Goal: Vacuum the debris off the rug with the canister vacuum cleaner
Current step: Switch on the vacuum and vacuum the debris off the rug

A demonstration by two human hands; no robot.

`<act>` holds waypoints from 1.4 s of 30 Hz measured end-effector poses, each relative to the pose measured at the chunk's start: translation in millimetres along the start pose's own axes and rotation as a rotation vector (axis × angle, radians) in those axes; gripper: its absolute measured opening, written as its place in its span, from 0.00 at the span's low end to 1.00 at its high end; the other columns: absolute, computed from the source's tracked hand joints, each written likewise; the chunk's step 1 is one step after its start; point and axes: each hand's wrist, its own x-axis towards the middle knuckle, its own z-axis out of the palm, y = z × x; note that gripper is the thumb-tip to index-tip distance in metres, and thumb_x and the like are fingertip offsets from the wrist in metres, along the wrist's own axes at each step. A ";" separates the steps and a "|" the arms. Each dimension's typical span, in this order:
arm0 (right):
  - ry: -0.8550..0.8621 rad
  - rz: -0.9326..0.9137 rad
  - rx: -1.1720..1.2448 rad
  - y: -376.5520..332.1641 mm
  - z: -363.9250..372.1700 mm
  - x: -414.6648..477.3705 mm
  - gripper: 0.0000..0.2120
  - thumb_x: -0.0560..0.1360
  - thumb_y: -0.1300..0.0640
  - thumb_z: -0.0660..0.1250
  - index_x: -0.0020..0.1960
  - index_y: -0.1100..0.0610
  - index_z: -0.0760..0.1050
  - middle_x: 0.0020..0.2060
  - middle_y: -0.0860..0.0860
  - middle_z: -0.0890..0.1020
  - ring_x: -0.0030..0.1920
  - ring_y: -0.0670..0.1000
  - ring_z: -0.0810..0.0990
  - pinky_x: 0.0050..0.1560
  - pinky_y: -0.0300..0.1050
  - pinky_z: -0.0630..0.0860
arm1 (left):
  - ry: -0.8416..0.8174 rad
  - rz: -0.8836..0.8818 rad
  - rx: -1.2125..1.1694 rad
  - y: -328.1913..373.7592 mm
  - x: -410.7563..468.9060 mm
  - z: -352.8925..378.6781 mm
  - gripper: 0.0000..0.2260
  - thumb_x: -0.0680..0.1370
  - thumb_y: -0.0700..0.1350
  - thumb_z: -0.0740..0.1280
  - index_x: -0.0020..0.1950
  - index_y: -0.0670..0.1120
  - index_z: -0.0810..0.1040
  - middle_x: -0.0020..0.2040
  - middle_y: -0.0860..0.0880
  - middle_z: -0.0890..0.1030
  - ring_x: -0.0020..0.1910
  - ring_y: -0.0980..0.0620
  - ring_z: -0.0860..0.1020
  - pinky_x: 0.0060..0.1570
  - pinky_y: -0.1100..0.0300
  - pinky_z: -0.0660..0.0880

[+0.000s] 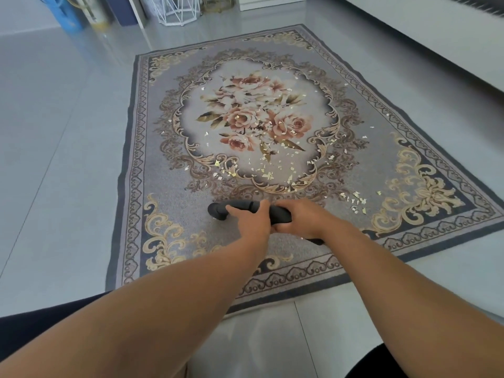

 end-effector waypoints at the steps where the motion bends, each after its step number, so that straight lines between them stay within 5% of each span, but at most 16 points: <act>1: -0.002 0.023 0.038 6.0 -5.3 -2.9 0.17 0.70 0.42 0.72 0.55 0.46 0.75 0.43 0.47 0.82 0.40 0.51 0.81 0.42 0.49 0.80 | -0.031 -0.003 -0.008 3.3 -4.2 6.2 0.46 0.77 0.48 0.67 0.78 0.50 0.33 0.66 0.48 0.71 0.55 0.43 0.76 0.58 0.45 0.77; 11: 0.142 0.167 0.078 58.7 -36.7 -46.1 0.09 0.70 0.40 0.72 0.48 0.39 0.77 0.35 0.46 0.82 0.33 0.50 0.82 0.33 0.43 0.78 | -0.192 -0.009 0.032 -3.1 -35.0 75.4 0.47 0.77 0.49 0.68 0.77 0.48 0.29 0.70 0.41 0.71 0.63 0.41 0.75 0.63 0.47 0.74; 18: 0.143 0.144 0.042 57.3 -25.5 -34.0 0.20 0.67 0.34 0.70 0.55 0.42 0.79 0.38 0.46 0.83 0.36 0.47 0.82 0.40 0.47 0.81 | -0.057 0.053 0.099 -4.0 -34.1 66.6 0.45 0.78 0.49 0.67 0.78 0.46 0.34 0.70 0.41 0.71 0.63 0.43 0.74 0.61 0.54 0.72; 26: 0.035 0.052 -0.020 13.1 -5.7 -4.8 0.16 0.72 0.38 0.69 0.55 0.46 0.78 0.40 0.47 0.82 0.36 0.48 0.80 0.39 0.47 0.78 | 0.097 0.015 0.054 -2.4 -19.1 22.7 0.42 0.78 0.49 0.65 0.79 0.47 0.36 0.72 0.42 0.69 0.63 0.42 0.73 0.56 0.55 0.69; 35: 0.058 0.114 0.057 37.1 -27.3 -21.8 0.09 0.71 0.40 0.71 0.48 0.42 0.77 0.35 0.46 0.82 0.33 0.48 0.82 0.33 0.42 0.77 | -0.004 0.015 0.059 -0.1 -29.0 52.0 0.44 0.78 0.49 0.66 0.78 0.46 0.33 0.70 0.43 0.71 0.62 0.43 0.74 0.59 0.55 0.70; 42: 0.106 0.147 0.075 66.1 -42.3 -48.5 0.12 0.71 0.41 0.72 0.52 0.44 0.79 0.34 0.47 0.82 0.30 0.47 0.81 0.33 0.42 0.78 | -0.108 0.020 0.083 -4.4 -46.5 81.3 0.46 0.77 0.50 0.68 0.78 0.47 0.32 0.73 0.43 0.68 0.64 0.44 0.74 0.62 0.53 0.72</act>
